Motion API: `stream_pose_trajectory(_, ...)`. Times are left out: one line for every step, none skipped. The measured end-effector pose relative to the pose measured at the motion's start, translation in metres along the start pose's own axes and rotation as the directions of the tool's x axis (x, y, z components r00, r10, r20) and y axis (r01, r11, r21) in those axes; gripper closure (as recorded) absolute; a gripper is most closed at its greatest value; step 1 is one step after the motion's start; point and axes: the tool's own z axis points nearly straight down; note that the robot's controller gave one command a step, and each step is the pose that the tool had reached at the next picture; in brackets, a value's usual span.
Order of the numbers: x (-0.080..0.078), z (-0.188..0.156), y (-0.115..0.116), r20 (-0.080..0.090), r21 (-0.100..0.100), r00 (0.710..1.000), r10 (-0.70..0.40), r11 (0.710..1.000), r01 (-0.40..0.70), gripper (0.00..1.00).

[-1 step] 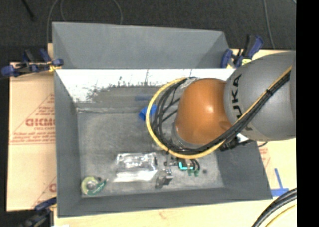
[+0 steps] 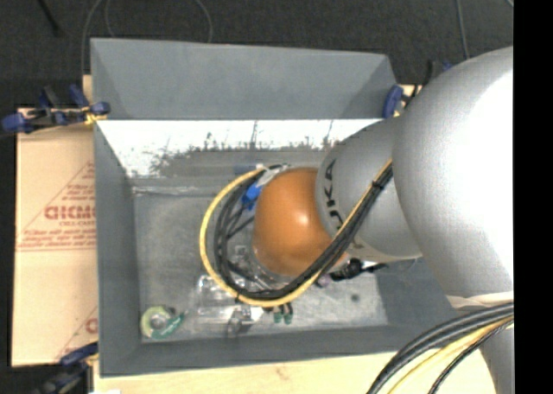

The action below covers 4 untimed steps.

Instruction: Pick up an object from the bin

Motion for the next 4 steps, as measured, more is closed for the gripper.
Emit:
stream_pose_trajectory(0.001,-0.018,0.014,-0.014,0.001,0.987,0.159,0.987,-0.159,0.00)
stream_pose_trajectory(-0.001,-0.018,0.014,-0.013,0.001,0.983,0.185,0.983,-0.185,0.00)
stream_pose_trajectory(0.002,0.006,0.008,-0.006,-0.005,0.934,0.356,0.934,-0.356,0.00)
stream_pose_trajectory(0.001,0.004,0.009,-0.012,0.001,0.936,0.352,0.936,-0.352,0.00)
